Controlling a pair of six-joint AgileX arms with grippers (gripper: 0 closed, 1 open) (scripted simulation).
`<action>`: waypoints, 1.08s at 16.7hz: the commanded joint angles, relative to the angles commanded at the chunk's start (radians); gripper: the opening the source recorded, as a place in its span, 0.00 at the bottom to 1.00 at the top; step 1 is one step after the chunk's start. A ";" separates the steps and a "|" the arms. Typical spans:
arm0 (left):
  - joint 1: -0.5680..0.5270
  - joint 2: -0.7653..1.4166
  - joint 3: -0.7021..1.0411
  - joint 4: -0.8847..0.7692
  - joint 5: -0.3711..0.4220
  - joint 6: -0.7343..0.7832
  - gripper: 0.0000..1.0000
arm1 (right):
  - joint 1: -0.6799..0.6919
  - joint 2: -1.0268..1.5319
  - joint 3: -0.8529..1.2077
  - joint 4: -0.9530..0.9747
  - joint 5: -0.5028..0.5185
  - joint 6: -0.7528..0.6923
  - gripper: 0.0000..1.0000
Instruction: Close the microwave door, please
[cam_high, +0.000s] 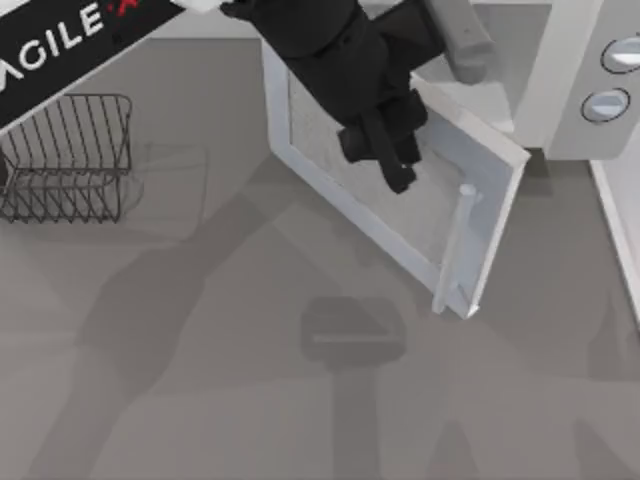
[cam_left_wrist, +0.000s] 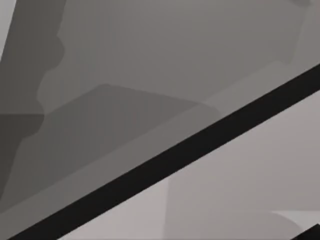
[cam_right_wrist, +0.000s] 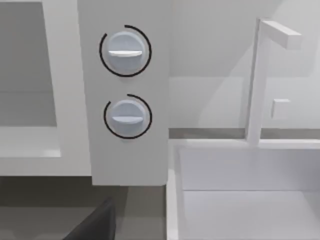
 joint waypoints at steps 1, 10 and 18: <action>0.001 -0.001 0.004 0.005 -0.002 0.001 0.00 | 0.000 0.000 0.000 0.000 0.000 0.000 1.00; -0.019 0.017 -0.008 -0.026 -0.003 -0.027 0.00 | 0.000 0.000 0.000 0.000 0.000 0.000 1.00; -0.033 0.055 0.081 -0.009 -0.016 -0.036 0.00 | 0.000 0.000 0.000 0.000 0.000 0.000 1.00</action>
